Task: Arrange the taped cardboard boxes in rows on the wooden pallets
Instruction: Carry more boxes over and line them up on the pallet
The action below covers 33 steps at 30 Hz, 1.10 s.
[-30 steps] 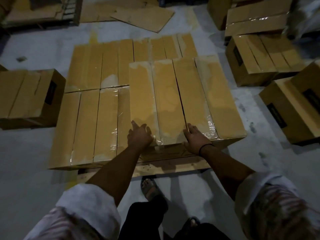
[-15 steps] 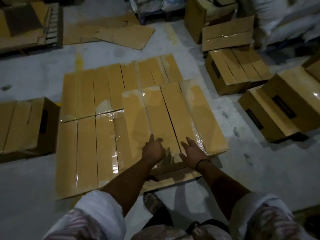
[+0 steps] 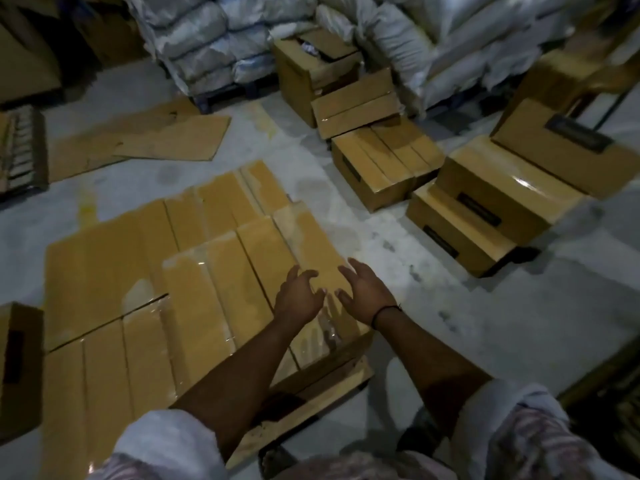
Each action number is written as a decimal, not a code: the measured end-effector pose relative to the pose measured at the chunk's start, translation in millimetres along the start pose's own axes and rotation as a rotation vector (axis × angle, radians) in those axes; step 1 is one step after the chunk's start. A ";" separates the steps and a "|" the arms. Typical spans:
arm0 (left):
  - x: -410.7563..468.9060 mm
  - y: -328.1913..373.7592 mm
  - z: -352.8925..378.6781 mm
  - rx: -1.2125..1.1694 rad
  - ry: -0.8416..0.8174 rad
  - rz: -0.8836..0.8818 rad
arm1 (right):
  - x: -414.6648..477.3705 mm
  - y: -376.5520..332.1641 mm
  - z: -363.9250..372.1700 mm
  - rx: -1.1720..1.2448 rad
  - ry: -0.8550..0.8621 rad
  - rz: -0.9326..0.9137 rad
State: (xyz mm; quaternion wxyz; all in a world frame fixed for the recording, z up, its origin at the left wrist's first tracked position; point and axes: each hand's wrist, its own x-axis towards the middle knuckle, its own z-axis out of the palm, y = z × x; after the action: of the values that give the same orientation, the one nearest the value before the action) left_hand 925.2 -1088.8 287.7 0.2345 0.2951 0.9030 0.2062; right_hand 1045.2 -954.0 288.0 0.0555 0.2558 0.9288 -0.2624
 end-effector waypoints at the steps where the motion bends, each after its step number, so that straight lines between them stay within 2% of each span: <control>1: 3.3 22.8 5.6 -0.015 0.021 0.007 | -1.2 19.2 -16.7 0.009 0.021 0.004; 7: 34.6 154.1 43.8 -0.164 0.103 0.100 | -1.6 143.7 -122.0 -0.001 0.137 0.025; 12: 71.6 233.4 60.9 -0.264 0.147 0.103 | 20.3 218.3 -207.2 0.021 0.185 0.069; 19: 151.0 277.7 64.9 -0.317 0.173 0.059 | 97.1 268.1 -245.6 0.025 0.198 0.032; 25: 271.9 297.2 63.4 -0.346 0.169 0.001 | 198.8 304.5 -255.3 -0.020 0.091 -0.033; 33: 438.7 348.5 10.8 -0.271 0.105 0.079 | 362.4 349.7 -320.4 0.080 0.130 0.074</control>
State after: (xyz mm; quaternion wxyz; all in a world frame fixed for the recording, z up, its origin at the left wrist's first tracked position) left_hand 769.1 -551.8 324.6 0.2165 0.2851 0.8655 0.3504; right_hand 918.7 -371.3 315.8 -0.0053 0.3084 0.9091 -0.2799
